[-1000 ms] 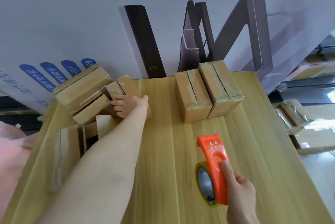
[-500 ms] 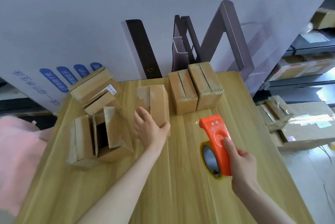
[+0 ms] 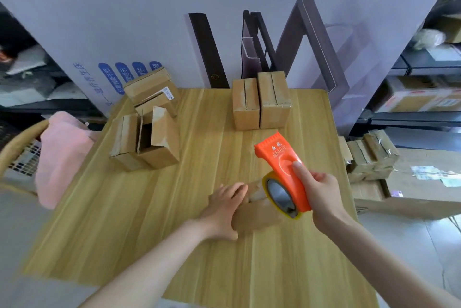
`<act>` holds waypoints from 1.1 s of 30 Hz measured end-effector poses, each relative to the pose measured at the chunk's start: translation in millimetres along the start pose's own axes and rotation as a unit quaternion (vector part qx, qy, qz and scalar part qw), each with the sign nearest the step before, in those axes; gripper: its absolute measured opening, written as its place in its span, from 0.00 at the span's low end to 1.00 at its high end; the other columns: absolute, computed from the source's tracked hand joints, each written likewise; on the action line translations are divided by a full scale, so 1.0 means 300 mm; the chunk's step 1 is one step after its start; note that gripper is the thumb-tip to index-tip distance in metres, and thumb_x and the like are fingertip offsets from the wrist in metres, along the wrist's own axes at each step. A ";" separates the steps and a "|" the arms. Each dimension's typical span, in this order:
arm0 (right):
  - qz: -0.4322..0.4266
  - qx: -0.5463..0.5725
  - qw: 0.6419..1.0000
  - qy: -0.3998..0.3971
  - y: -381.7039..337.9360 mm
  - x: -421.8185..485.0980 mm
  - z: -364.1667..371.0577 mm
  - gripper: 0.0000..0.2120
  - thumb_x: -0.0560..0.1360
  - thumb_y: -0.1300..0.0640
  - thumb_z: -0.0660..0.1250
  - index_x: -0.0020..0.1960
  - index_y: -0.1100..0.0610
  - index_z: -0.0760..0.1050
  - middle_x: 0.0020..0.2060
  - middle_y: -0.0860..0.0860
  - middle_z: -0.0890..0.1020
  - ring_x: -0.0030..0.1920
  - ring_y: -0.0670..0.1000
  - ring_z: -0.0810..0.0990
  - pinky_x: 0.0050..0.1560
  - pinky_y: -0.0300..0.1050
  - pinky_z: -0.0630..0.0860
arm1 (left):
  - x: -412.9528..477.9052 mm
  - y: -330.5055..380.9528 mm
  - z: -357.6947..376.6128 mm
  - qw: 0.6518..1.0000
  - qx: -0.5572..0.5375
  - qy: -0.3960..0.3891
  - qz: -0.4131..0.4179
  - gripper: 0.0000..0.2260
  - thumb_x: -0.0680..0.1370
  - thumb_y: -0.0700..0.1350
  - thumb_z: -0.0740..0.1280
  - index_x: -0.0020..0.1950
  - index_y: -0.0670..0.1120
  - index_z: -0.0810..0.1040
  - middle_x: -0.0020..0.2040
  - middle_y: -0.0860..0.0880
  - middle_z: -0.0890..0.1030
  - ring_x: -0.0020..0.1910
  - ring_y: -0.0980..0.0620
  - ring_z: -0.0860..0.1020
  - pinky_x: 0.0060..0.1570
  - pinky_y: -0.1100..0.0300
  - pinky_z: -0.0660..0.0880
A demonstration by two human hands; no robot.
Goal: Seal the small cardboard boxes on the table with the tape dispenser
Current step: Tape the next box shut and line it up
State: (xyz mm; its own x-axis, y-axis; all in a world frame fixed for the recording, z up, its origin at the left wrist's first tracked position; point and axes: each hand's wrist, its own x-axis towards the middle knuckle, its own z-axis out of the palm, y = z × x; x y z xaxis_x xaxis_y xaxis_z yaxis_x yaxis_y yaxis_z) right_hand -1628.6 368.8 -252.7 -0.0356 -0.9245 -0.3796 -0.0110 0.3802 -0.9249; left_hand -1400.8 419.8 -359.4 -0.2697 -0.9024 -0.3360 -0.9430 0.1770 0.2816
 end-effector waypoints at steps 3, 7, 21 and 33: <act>-0.006 -0.011 1.000 -0.019 0.002 -0.033 -0.019 0.19 0.72 0.46 0.71 0.39 0.63 0.80 0.26 0.52 0.82 0.27 0.48 0.80 0.27 0.40 0.74 | -0.031 0.029 0.022 0.993 0.087 -0.070 0.043 0.50 0.66 0.41 0.73 0.79 0.48 0.44 0.79 0.51 0.45 0.77 0.48 0.42 0.74 0.46 0.39; -0.023 -0.015 0.999 -0.038 -0.027 -0.079 -0.031 0.19 0.72 0.47 0.71 0.38 0.64 0.79 0.25 0.55 0.82 0.24 0.51 0.80 0.22 0.41 0.74 | -0.041 0.070 -0.047 0.996 -0.037 -0.075 -0.012 0.42 0.69 0.40 0.68 0.79 0.49 0.50 0.79 0.50 0.48 0.78 0.49 0.45 0.75 0.48 0.45; -0.128 -0.077 0.987 -0.066 -0.119 -0.155 0.013 0.15 0.73 0.48 0.71 0.38 0.60 0.81 0.28 0.62 0.81 0.22 0.60 0.78 0.20 0.53 0.76 | -0.154 0.115 -0.649 0.792 -0.599 0.064 -0.099 0.10 0.77 0.47 0.67 0.52 0.43 0.83 0.45 0.47 0.85 0.42 0.53 0.82 0.41 0.61 0.79; -0.174 -0.120 0.974 -0.077 -0.152 -0.199 0.050 0.12 0.74 0.51 0.71 0.36 0.57 0.82 0.26 0.58 0.81 0.21 0.56 0.78 0.19 0.46 0.74 | -0.148 0.104 -0.672 0.825 -0.549 0.077 -0.109 0.03 0.73 0.43 0.73 0.41 0.45 0.81 0.32 0.51 0.83 0.31 0.58 0.79 0.30 0.65 0.75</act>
State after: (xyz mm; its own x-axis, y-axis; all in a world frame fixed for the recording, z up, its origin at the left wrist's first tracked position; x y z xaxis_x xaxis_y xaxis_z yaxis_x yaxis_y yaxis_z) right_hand -1610.9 406.3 -188.2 0.1617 -0.9850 -0.0610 -0.2295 0.0226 -0.9730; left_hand -1378.9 386.2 -154.6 -0.0093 -0.9198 -0.3922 -0.1977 -0.3828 0.9025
